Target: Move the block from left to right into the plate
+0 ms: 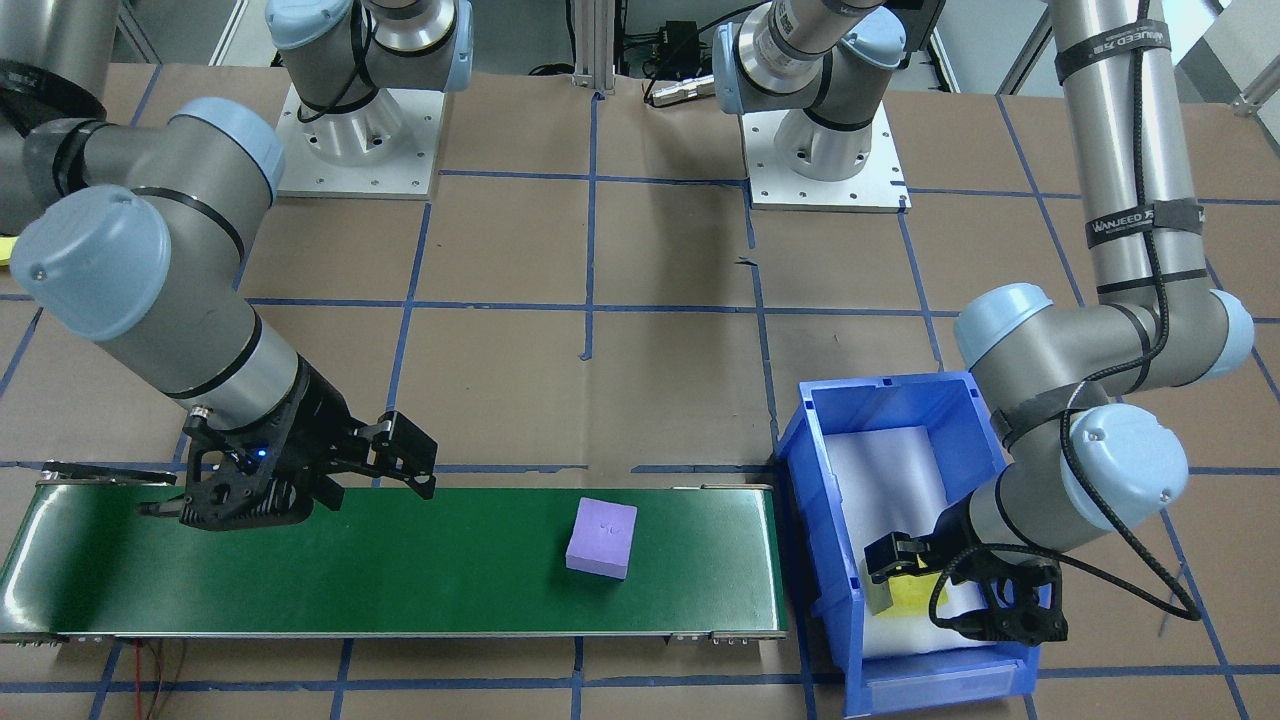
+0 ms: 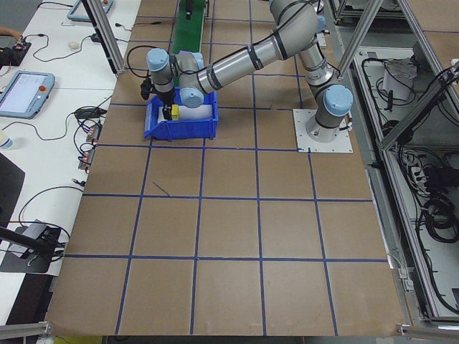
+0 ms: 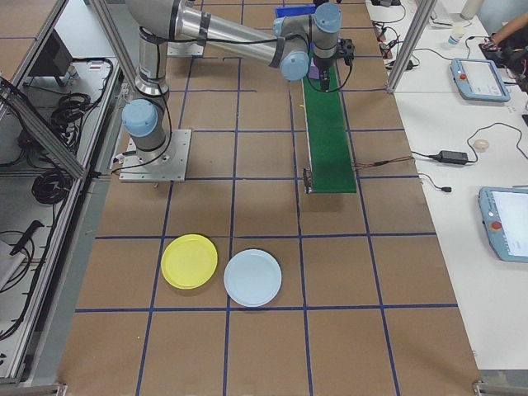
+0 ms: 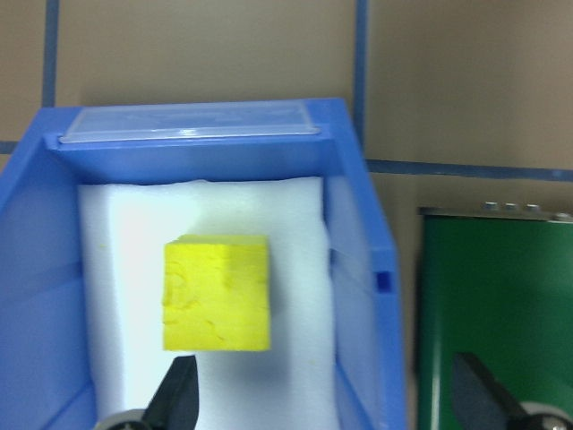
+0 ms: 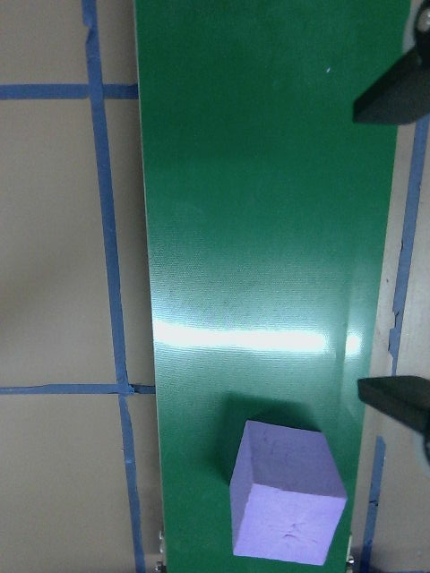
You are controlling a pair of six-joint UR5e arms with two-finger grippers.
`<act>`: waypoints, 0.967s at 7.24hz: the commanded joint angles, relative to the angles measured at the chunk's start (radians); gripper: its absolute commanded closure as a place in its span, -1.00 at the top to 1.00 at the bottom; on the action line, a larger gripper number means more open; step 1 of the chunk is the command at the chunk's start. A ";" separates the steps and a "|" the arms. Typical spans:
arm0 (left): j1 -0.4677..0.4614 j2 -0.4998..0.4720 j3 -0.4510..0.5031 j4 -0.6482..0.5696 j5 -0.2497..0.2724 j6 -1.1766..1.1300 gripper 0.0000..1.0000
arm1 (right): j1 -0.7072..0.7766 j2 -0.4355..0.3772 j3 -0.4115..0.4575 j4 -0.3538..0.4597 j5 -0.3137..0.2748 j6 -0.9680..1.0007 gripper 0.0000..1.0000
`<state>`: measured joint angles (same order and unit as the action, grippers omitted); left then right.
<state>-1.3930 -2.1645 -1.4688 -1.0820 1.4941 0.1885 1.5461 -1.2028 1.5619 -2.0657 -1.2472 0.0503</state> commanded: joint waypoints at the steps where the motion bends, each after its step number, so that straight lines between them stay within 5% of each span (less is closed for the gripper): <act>1: 0.000 -0.006 -0.001 0.005 -0.003 0.017 -0.03 | 0.000 0.031 0.003 -0.019 0.031 0.126 0.99; 3: 0.000 0.024 0.024 0.004 -0.003 0.005 -0.22 | 0.000 0.055 0.003 -0.021 0.069 0.209 0.99; 7: -0.044 0.253 0.029 -0.183 -0.005 -0.055 -0.21 | 0.000 0.077 0.012 -0.019 0.075 0.224 1.00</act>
<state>-1.4063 -1.9791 -1.4341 -1.2044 1.4953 0.1708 1.5462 -1.1310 1.5682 -2.0860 -1.1731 0.2719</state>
